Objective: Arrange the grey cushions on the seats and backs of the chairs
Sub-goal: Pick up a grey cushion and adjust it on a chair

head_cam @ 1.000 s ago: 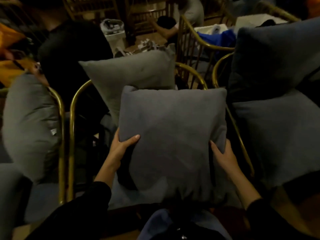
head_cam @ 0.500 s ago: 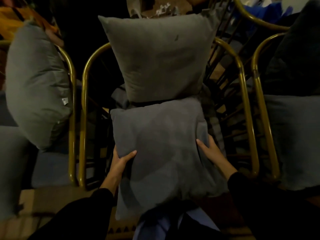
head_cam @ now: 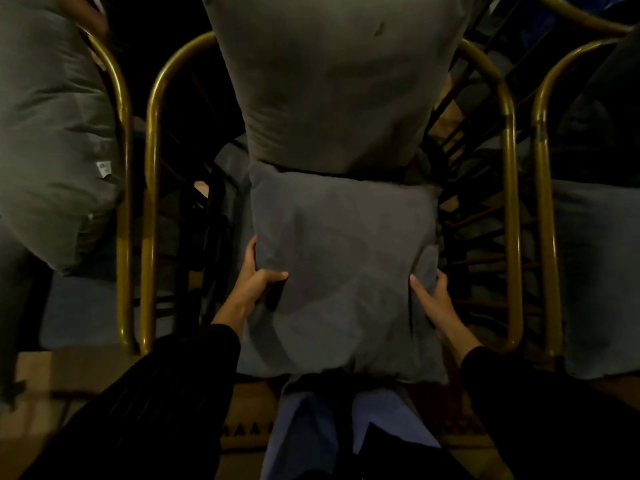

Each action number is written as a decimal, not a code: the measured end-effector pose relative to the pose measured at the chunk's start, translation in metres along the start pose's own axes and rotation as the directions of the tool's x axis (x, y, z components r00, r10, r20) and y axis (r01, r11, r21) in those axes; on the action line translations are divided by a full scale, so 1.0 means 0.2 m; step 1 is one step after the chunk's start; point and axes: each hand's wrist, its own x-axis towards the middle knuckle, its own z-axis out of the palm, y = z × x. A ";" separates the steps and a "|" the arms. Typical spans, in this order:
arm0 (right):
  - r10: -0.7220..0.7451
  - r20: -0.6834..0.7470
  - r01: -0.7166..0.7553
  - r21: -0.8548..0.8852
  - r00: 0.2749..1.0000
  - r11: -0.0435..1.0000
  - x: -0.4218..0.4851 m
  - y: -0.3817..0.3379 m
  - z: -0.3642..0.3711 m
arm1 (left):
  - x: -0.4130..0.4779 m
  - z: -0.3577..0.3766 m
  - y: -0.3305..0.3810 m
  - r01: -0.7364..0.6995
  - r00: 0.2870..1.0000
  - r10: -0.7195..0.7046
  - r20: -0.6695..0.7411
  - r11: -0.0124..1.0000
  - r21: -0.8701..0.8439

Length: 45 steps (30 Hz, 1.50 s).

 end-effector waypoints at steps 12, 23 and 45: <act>-0.107 0.054 0.109 -0.036 0.993 0.993 0.06 -0.02 0.02 | -0.02 -0.02 -0.08 -0.004 0.998 0.010 -0.068 0.995 0.097; -0.237 0.000 0.158 -0.748 0.971 0.645 0.03 -0.05 0.29 | -0.07 0.10 -0.13 0.069 0.996 0.015 -0.093 0.555 0.829; -0.694 0.425 0.795 -0.478 0.581 0.373 -1.00 -1.03 2.12 | -0.31 -1.71 0.40 -0.157 0.827 0.285 -0.485 0.945 0.287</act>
